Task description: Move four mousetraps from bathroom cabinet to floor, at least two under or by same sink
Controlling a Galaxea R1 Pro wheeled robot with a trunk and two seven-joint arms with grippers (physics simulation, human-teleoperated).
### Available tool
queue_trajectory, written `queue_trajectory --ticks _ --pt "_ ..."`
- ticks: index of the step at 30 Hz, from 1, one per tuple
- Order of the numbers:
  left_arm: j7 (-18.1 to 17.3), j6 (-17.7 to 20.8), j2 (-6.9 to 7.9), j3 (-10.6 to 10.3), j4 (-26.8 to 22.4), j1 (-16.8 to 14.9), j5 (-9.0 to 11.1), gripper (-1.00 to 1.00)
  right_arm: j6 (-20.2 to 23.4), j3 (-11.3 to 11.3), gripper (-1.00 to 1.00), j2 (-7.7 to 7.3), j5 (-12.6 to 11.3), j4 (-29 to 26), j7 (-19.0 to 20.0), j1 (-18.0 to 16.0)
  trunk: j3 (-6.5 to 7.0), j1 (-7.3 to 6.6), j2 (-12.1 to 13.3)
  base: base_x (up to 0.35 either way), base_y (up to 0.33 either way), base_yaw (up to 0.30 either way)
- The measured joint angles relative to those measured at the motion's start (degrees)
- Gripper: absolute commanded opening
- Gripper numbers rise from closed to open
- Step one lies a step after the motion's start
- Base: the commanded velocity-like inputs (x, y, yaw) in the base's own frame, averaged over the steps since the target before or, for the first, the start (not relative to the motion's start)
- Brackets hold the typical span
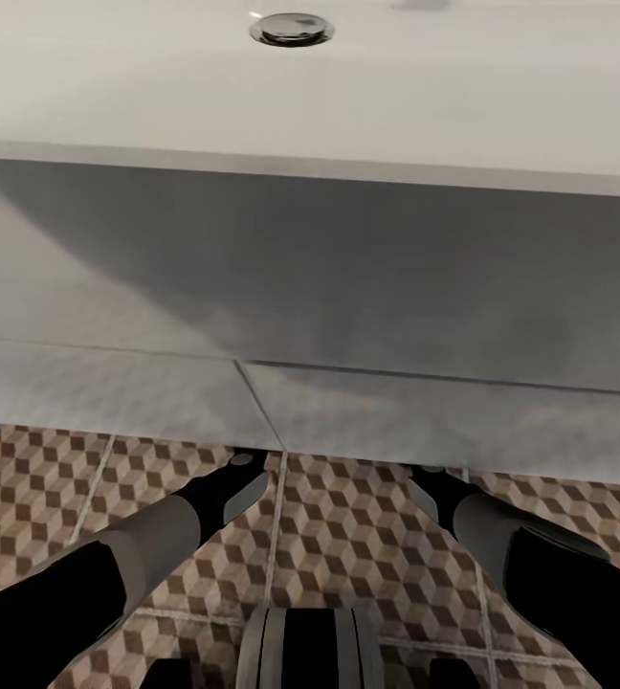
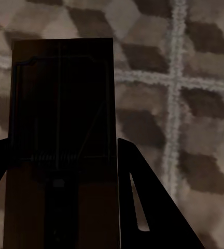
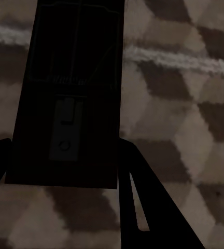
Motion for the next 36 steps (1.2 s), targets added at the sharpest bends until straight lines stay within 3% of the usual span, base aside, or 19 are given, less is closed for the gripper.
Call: queue_trajectory --ticks 8,20,36 --pt "-0.26 0.01 -1.14 -0.12 -1.13 -0.30 -0.08 -1.00 -3.73 -0.05 -1.00 -0.10 -0.04 -0.02 -0.01 0.04 -0.44 0.00 0.00 0.000 0.000 -0.170" --pt "-0.35 -0.06 -0.92 -0.05 -0.99 -0.71 -0.06 -1.00 -4.19 0.02 -1.00 0.07 -0.05 -0.02 0.00 0.06 -0.52 0.00 0.00 0.000 0.000 -0.255" --pt "-0.31 -0.08 0.30 0.22 -0.70 -0.70 0.10 -1.00 -4.20 0.28 -1.00 0.48 0.21 0.09 -1.65 0.05 -1.03 0.00 0.00 0.000 0.000 -0.003"
